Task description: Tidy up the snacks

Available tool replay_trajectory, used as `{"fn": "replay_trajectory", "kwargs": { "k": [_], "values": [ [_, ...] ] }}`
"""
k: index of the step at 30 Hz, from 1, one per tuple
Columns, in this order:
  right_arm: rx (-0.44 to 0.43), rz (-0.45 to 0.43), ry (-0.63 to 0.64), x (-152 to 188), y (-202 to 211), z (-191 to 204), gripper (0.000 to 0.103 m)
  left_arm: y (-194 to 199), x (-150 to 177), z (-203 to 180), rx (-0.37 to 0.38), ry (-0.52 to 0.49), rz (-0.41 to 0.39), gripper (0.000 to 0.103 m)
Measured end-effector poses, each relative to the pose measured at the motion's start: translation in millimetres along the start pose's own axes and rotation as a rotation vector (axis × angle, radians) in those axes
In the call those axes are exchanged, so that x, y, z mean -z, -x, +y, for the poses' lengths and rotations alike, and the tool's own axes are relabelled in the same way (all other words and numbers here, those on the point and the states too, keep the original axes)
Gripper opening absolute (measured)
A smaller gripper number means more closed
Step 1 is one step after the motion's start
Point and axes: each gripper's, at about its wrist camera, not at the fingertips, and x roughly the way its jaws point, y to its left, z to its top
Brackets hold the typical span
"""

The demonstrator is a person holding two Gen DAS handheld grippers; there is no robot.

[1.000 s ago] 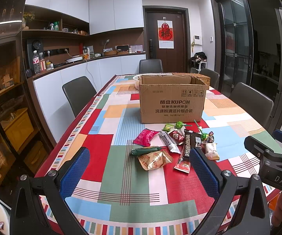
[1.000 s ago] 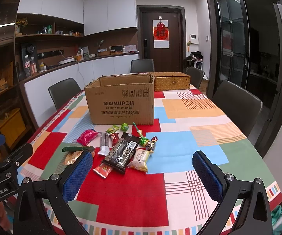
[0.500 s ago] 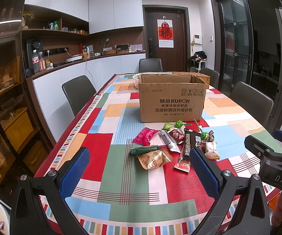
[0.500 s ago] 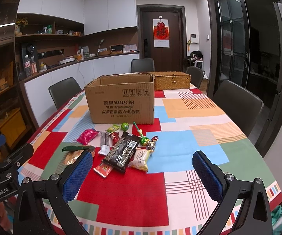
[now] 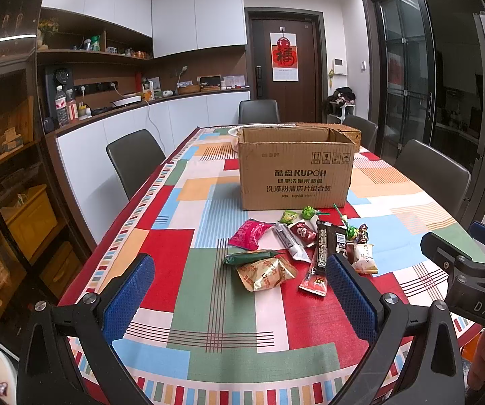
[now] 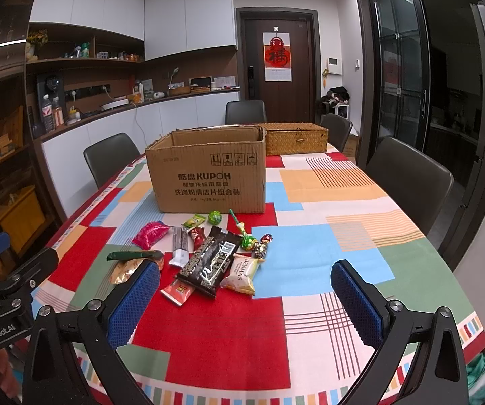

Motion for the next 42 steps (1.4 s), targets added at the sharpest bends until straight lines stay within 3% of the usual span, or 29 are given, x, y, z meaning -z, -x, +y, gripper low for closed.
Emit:
{"fn": "replay_trajectory", "kwargs": {
  "k": [27,42],
  "values": [
    [-0.001,0.007,0.000,2,-2,0,0.102,0,2,0,-0.001,0.001,0.004,0.103],
    [-0.009,0.067,-0.001,3,-21,-1,0.102,-20,8,-1,0.022,0.001,0.053,0.103]
  ]
}}
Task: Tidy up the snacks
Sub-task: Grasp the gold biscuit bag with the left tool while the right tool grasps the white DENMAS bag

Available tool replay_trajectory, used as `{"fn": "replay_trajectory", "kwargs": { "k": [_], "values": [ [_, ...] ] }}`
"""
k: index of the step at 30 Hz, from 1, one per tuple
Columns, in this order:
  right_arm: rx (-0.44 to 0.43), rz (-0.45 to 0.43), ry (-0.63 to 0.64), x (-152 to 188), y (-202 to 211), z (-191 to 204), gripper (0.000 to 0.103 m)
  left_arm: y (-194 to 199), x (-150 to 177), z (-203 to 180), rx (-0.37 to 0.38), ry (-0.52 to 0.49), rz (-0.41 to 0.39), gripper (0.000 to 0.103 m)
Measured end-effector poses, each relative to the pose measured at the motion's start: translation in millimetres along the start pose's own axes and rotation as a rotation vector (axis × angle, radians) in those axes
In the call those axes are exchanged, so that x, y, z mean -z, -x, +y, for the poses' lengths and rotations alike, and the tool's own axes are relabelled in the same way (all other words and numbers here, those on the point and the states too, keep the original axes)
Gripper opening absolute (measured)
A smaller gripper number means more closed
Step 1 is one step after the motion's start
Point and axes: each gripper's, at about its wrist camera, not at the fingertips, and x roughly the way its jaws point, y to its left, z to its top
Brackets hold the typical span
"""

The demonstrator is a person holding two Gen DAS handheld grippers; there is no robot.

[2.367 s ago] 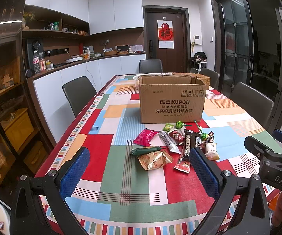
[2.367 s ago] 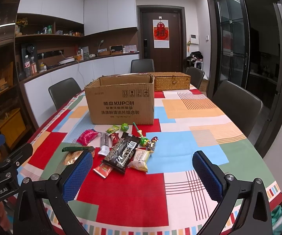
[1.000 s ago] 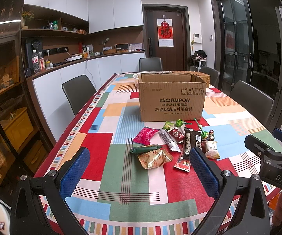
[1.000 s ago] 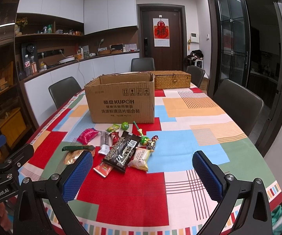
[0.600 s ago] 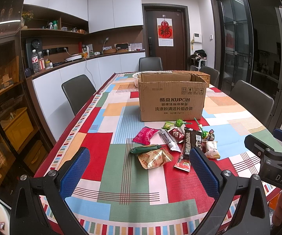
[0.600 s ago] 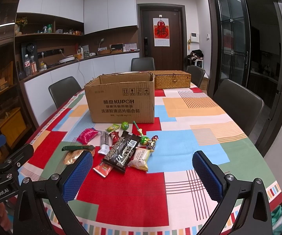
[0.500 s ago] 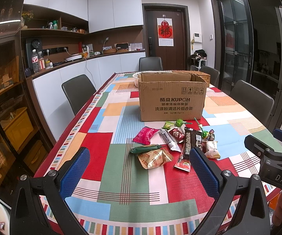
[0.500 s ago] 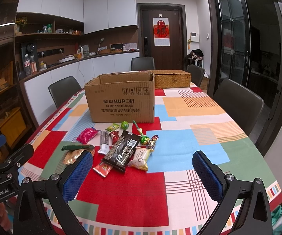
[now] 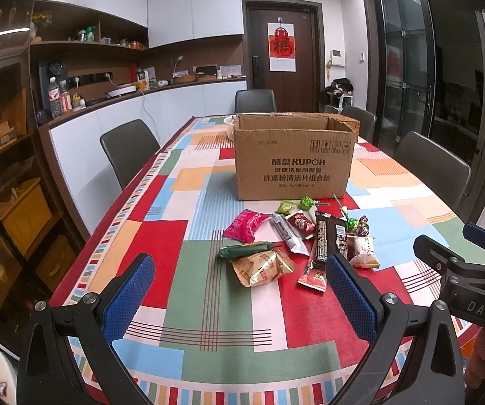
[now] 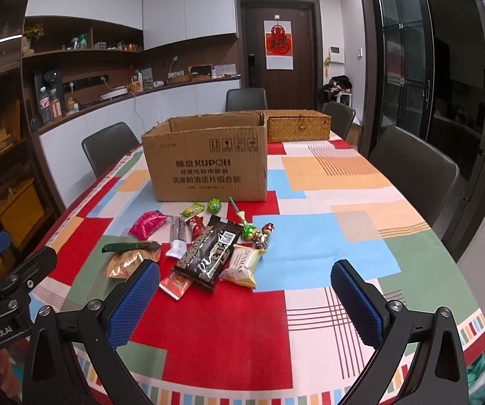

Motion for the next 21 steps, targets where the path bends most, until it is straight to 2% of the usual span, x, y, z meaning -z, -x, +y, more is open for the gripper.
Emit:
{"fn": "replay_trajectory", "kwargs": {
  "k": [8,21],
  "values": [
    [-0.008,0.066,0.000,-1,-23,-1,0.102,-23,-2,-1,0.019,-0.002,0.060,0.103],
    [-0.007,0.184,0.019,-4,-73,1,0.102,-82,-5,1,0.040,0.013,0.195,0.100]
  ]
}}
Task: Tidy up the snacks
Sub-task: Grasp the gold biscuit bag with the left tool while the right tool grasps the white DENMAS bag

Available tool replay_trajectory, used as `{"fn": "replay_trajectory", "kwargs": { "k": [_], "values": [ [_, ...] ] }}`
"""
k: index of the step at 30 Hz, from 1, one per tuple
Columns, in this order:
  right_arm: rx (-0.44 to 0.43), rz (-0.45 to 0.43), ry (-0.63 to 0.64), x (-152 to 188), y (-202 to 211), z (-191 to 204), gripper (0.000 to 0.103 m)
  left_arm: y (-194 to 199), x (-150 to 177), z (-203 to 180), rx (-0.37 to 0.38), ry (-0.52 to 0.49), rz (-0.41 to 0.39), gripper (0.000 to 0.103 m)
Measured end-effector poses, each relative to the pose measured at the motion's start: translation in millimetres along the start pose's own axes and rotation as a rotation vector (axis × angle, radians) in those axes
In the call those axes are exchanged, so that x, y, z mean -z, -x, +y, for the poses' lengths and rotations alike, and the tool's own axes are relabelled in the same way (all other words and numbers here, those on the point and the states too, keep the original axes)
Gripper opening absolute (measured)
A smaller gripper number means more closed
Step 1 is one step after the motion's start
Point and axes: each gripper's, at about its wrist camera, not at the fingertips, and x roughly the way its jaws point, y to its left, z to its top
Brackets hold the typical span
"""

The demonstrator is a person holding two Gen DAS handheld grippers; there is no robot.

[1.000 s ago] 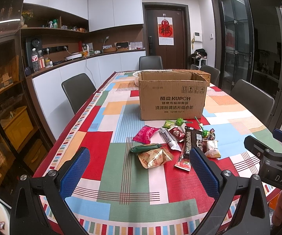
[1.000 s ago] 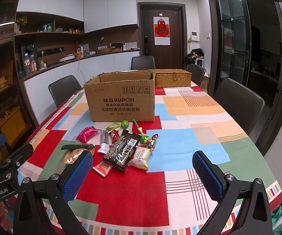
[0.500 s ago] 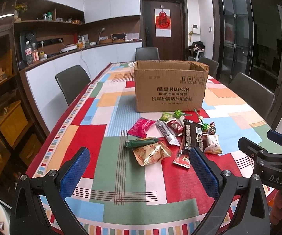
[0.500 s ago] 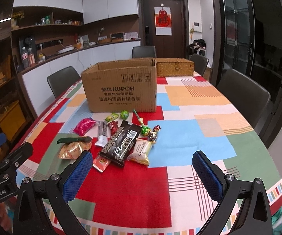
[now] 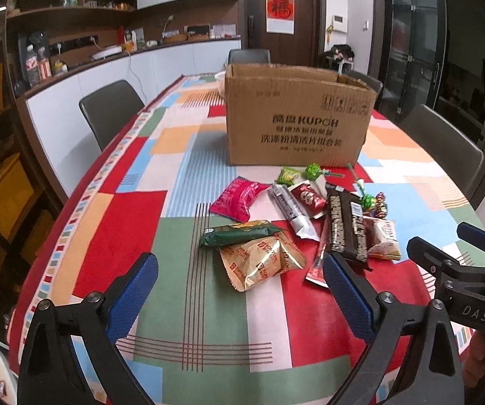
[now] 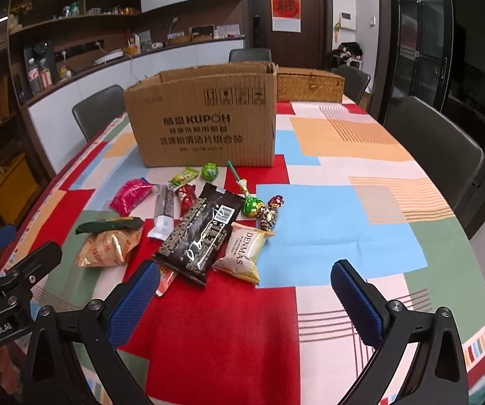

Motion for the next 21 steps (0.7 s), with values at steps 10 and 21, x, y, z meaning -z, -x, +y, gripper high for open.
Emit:
{"fn": "replay_trajectory", "kwargs": {
  "k": [10,21],
  "values": [
    [0.021,0.068,-0.016,-10,-43,-5,0.101,-44,-8,0,0.030,0.019,0.085,0.093],
    [0.028,0.134,-0.022,-15,-80,-6,0.093,-85,-9,5,0.071,0.073,0.181,0.085]
  ]
}}
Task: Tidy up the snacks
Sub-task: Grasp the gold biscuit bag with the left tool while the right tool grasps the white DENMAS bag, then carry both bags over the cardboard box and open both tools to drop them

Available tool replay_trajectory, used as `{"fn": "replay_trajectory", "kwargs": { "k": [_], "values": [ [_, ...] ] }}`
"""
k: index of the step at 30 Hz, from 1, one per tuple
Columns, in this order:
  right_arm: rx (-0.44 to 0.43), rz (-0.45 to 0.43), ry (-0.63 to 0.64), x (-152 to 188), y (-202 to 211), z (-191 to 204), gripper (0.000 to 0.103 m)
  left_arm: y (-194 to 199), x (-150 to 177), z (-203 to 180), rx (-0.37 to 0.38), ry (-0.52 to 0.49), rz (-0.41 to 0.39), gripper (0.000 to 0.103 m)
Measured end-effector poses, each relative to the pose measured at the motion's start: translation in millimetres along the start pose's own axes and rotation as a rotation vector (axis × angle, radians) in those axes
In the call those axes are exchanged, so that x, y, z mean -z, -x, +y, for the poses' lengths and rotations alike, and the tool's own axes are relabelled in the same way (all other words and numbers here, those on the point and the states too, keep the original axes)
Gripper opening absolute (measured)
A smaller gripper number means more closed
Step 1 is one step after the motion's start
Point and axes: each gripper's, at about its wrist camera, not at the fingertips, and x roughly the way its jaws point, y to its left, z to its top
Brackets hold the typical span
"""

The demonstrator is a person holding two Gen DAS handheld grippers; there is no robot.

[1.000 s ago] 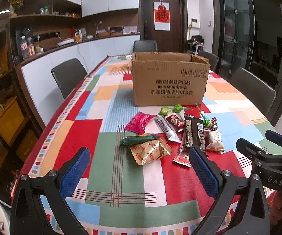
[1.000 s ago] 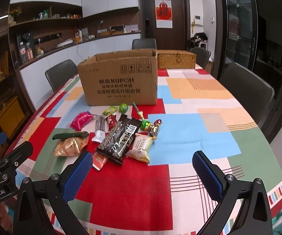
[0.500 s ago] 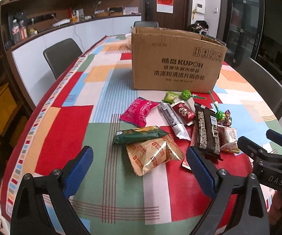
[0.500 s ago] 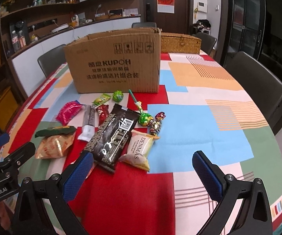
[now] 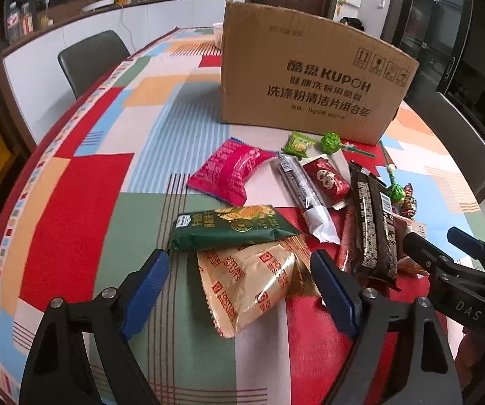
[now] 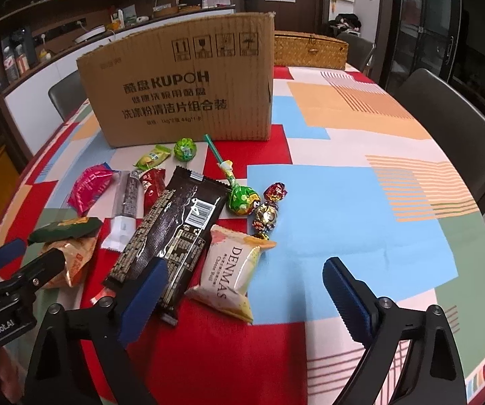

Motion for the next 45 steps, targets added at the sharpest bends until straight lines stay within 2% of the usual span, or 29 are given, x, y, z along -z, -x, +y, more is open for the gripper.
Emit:
{"fn": "replay_trajectory", "kwargs": {
  "k": [6,8,14,22,29,45],
  "values": [
    [-0.015,0.036,-0.006,-2,-14,0,0.084,-13,-3,-2,0.044,0.007,0.037,0.076],
    [-0.021,0.050,-0.011,-2,-17,-1,0.082,-17,-3,-4,0.055,0.004,0.051,0.070],
    [-0.026,0.055,-0.022,-1,-20,-3,0.073,-17,-2,-5,0.067,0.001,0.055,0.063],
    [-0.040,0.089,-0.021,1,-22,-5,0.035,-11,0,-9,0.084,-0.003,0.060,0.055],
    [-0.047,0.072,-0.017,2,-10,-3,0.034,0,3,-10,0.098,-0.009,0.051,0.052],
    [-0.137,-0.053,0.043,-8,45,14,0.034,62,-12,-20,0.095,-0.058,-0.119,0.053]
  ]
}}
